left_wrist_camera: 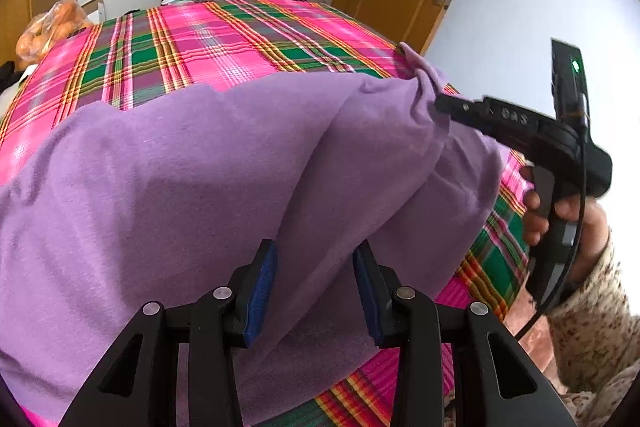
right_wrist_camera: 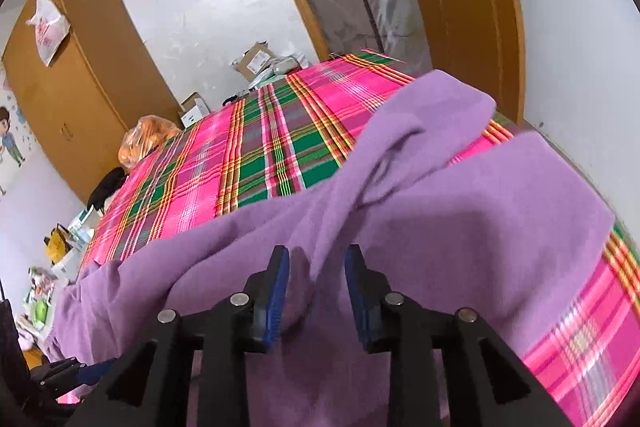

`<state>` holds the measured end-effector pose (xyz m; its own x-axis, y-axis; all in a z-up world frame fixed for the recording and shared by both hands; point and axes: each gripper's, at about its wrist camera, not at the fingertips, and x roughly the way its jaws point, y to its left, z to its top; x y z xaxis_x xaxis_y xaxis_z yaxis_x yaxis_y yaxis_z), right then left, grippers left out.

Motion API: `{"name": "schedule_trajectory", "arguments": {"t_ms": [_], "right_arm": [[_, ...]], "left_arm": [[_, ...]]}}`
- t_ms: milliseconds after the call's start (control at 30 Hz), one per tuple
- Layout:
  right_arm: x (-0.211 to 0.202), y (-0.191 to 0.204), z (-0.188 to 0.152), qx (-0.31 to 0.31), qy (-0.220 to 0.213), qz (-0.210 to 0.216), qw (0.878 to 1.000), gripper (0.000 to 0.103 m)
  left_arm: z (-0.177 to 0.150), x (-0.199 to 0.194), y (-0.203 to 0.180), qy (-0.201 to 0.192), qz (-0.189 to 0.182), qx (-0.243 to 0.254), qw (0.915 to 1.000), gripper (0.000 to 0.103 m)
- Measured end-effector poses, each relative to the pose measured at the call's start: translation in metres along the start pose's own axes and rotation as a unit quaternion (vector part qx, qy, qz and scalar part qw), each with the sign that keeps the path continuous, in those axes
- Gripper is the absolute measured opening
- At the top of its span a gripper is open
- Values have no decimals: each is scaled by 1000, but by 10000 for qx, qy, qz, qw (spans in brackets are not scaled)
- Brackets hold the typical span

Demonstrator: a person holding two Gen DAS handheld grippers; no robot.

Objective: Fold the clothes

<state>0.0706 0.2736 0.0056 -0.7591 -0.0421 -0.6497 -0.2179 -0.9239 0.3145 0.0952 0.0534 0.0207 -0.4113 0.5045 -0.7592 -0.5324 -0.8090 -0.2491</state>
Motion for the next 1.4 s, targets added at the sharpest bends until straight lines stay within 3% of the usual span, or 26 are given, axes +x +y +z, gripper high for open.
{"name": "schedule_trajectory", "arguments": {"t_ms": [167,433,633,833,1100,1400], "right_arm": [[16,5,15,-187,157,-216,9995,29],[28,-1,15,37,239,1,9997,21],[28,-2,16,-32,184,102,9998,7],[18,0,18,-97,-47,158,9998,6],[-28,16,30,-350,-812,108,9960,6],[-72,19,29,-396,-1211,76,9918,6]], "left_arm": [[0,1,-6,41,5,137,9999,40],[2,9,-18,159,125,521,9984,39],[4,12,-21,116,302,694,9971,14],[7,5,-17,-73,191,549,9983,8],[11,-30,-20,-809,122,440,9957,8],[6,-49,-30,-1029,-41,541,9932,8]]}}
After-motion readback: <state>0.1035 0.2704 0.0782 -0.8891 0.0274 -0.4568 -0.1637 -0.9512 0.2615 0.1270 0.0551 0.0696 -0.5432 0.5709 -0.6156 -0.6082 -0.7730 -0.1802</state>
